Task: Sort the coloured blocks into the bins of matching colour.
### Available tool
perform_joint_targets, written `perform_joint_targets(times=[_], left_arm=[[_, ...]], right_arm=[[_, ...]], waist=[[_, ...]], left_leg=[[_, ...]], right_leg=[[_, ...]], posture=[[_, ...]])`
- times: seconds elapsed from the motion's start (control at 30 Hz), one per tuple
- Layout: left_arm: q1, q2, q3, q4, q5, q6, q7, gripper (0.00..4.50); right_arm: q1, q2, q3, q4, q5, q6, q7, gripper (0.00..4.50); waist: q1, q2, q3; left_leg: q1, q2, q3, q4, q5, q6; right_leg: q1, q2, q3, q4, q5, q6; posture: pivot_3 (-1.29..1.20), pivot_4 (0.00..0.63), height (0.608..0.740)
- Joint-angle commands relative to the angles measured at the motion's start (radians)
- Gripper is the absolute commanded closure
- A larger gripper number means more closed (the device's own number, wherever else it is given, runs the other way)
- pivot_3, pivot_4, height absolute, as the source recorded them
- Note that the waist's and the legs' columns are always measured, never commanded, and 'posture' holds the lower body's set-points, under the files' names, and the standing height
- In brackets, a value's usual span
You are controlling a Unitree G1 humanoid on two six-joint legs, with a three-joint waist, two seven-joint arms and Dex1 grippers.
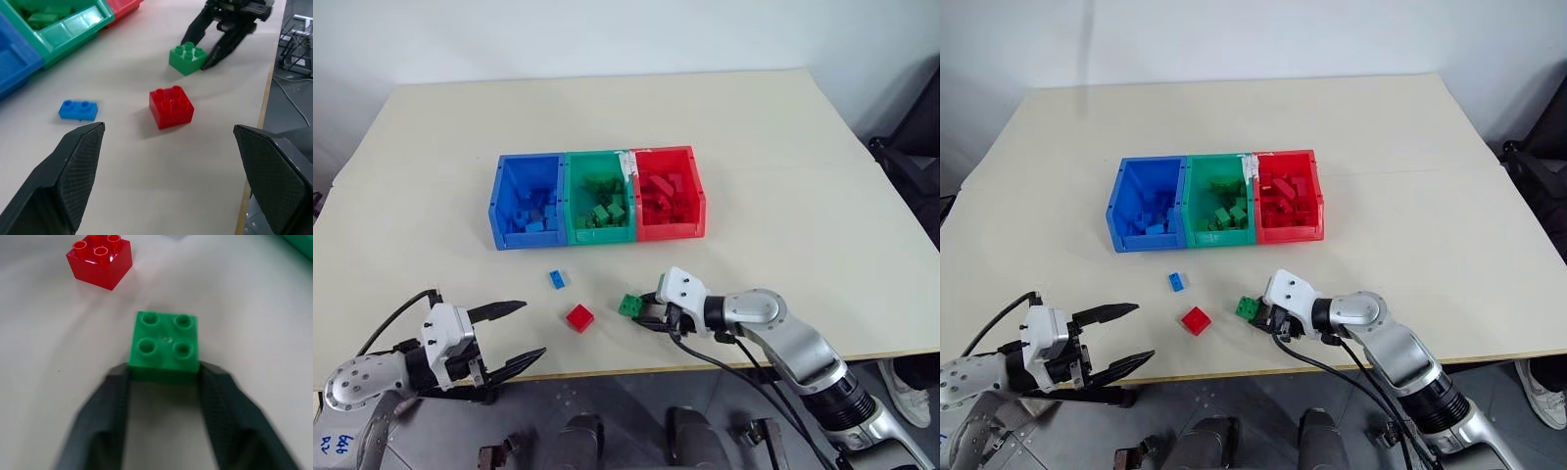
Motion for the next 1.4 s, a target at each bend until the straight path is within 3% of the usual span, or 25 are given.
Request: perform_joint_targets(times=[0.03,0.3,0.6,0.77,0.9,0.93,1.17,1.4], left_arm=[[-0.001,-0.012,0.021,-0.031,-0.017,-0.015,0.020,0.00],[-0.007,-0.083,0.060,-0.049,-0.037,-0.002,0.133,0.00],[0.047,-0.150,0.123,-0.073,-0.074,0.025,0.232,0.00],[0.066,-0.160,0.135,-0.075,-0.071,0.011,0.247,0.00],[0.066,-0.149,0.143,-0.064,-0.075,0.014,0.246,0.00],[0.064,-0.145,0.145,-0.060,-0.075,0.016,0.244,0.00],[0.004,-0.062,0.152,0.014,-0.094,0.037,0.152,0.00],[-0.072,0.053,0.153,0.176,-0.058,-0.015,0.010,0.00]], right_arm=[[-0.033,0.025,-0.030,0.003,0.005,-0.023,-0.004,3.10],[-0.250,0.170,-0.140,0.132,0.068,0.011,-0.053,3.10],[-0.596,0.302,-0.168,0.653,-0.061,-0.192,-0.166,3.10],[-0.639,0.323,-0.182,0.742,-0.066,-0.290,-0.134,1.47],[-0.582,0.286,-0.209,0.628,-0.011,-0.336,-0.031,0.13],[-0.560,0.272,-0.216,0.591,0.007,-0.341,0.000,0.06],[-0.224,0.012,-0.274,0.380,0.104,-0.517,0.309,0.06],[0.030,-0.102,-0.436,0.277,0.300,-0.580,0.487,0.06]], waist=[[0.001,0.000,0.000],[-0.006,0.000,0.000],[-0.025,0.000,0.000],[-0.027,0.000,0.000],[-0.026,0.000,0.000],[-0.025,0.000,0.000],[-0.003,0.000,0.000],[-0.018,0.002,0.001]], left_leg=[[0.000,0.000,0.000,0.000,0.000,0.000],[0.000,0.000,0.000,0.000,0.000,0.000],[0.000,0.000,0.000,0.000,0.000,-0.001],[0.000,0.000,0.000,-0.001,0.000,-0.001],[-0.001,0.000,0.000,-0.001,0.000,-0.001],[-0.001,0.000,0.000,-0.001,0.000,-0.001],[-0.001,-0.002,0.000,0.001,-0.002,0.002],[0.001,0.002,0.003,0.000,-0.002,0.001]], right_leg=[[0.000,0.000,0.000,0.000,0.000,0.000],[-0.001,0.001,0.000,0.001,0.000,0.000],[-0.002,0.000,0.000,0.001,0.000,-0.001],[-0.002,0.001,0.000,0.001,0.000,-0.001],[-0.003,0.001,0.000,0.001,0.000,-0.001],[-0.002,0.001,0.000,0.001,0.000,-0.001],[0.000,-0.001,-0.001,-0.001,0.000,-0.001],[0.000,0.002,0.000,-0.001,0.000,-0.001]], posture=[[0.00,0.150,0.740],[0.00,0.150,0.740],[0.00,0.150,0.740],[0.00,0.150,0.740],[0.00,0.150,0.740],[0.00,0.150,0.740],[0.00,0.150,0.740],[0.00,0.150,0.740]])
